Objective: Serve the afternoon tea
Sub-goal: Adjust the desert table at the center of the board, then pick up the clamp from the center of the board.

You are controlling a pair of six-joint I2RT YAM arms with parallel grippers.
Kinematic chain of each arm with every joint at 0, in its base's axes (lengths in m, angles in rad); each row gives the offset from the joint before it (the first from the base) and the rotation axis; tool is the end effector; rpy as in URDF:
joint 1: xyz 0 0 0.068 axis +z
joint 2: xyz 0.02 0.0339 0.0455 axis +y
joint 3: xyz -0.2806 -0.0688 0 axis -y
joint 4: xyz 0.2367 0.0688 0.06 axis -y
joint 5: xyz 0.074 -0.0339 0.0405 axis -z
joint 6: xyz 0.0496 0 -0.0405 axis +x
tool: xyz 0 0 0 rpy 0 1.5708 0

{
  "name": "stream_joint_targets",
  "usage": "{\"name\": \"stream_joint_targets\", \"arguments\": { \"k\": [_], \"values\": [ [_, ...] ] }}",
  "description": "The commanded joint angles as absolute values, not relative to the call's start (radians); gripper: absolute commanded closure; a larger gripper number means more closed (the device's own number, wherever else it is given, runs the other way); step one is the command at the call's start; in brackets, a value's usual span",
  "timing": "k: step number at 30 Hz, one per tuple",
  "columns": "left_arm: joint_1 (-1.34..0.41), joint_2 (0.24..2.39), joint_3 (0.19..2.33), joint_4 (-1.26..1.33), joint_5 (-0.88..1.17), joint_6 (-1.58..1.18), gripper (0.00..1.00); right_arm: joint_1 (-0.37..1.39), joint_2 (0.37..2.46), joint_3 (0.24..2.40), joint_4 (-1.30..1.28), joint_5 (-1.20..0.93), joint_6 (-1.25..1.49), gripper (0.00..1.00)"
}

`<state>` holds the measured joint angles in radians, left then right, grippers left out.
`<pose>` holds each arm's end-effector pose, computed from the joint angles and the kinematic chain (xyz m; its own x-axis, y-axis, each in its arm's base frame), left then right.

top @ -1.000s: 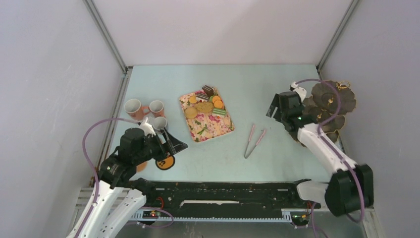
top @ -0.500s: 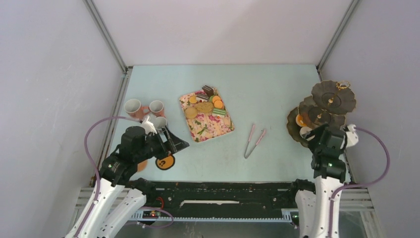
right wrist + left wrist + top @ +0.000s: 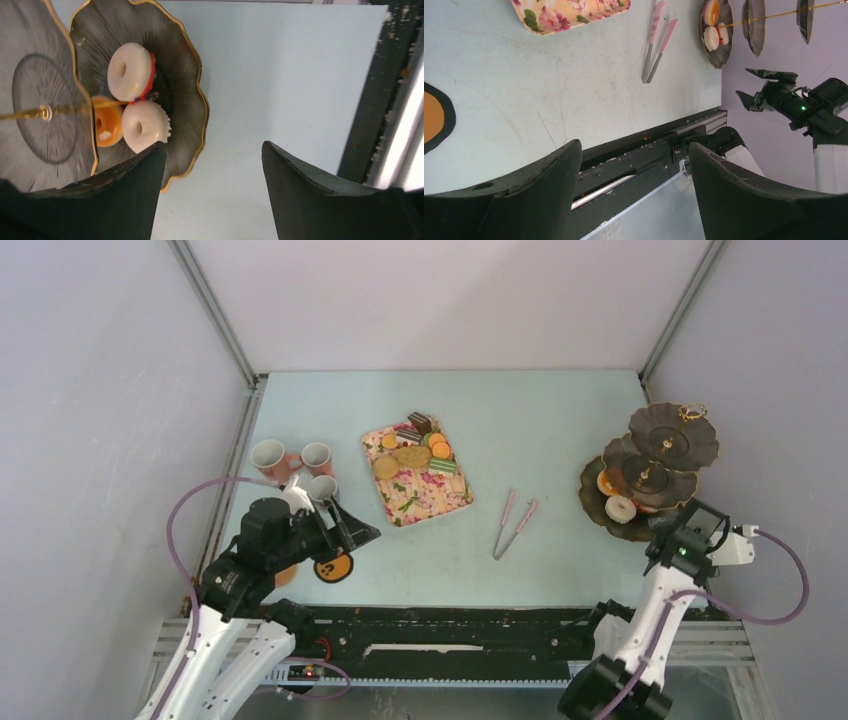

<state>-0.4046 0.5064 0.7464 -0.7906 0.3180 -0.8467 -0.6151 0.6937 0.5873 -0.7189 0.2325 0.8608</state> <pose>0.0798 -0.0511 0.3008 -0.7822 -0.4391 -0.4420 0.0497 0.6632 -0.7468 0.0987 -0.0837 0.2376 0.1315 0.8107 -0.5705 0.9043 0.1377 0.4041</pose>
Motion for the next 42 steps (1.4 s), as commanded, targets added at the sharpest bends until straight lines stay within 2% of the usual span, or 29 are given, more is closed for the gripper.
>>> {"name": "stream_joint_targets", "arguments": {
  "k": [1, 8, 16, 19, 26, 32, 37, 42],
  "values": [
    [-0.395, 0.495, 0.780, -0.794, 0.315, -0.835, 0.16, -0.681, 0.845, 0.580, -0.513, 0.141, 0.883, 0.28],
    [-0.385, 0.518, 0.781, -0.791, 0.310, -0.825, 0.16, -0.735, 1.073, 0.591, -0.313, 0.077, 0.812, 0.33],
    [-0.378, 0.564, 0.764, -0.735, 0.326, -0.834, 0.16, -0.656, 1.180, 0.600, -0.333, 0.025, 0.830, 0.35],
    [-0.377, 0.577, 0.766, -0.721, 0.328, -0.833, 0.16, -0.634, 1.173, 0.583, -0.326, -0.018, 0.856, 0.46],
    [-0.376, 0.558, 0.740, -0.711, 0.330, -0.846, 0.16, -0.548, 1.110, 0.550, -0.376, -0.046, 0.931, 0.64],
    [-0.374, 0.534, 0.721, -0.721, 0.331, -0.848, 0.16, -0.345, 1.075, 0.526, -0.355, -0.046, 1.096, 0.65],
    [-0.374, 0.511, 0.717, -0.739, 0.330, -0.850, 0.16, -0.137, 1.110, 0.530, -0.239, -0.004, 1.243, 0.65],
    [-0.374, 0.491, 0.710, -0.757, 0.331, -0.850, 0.16, -0.026, 1.170, 0.584, -0.210, -0.034, 1.236, 0.63]
  ]
}}
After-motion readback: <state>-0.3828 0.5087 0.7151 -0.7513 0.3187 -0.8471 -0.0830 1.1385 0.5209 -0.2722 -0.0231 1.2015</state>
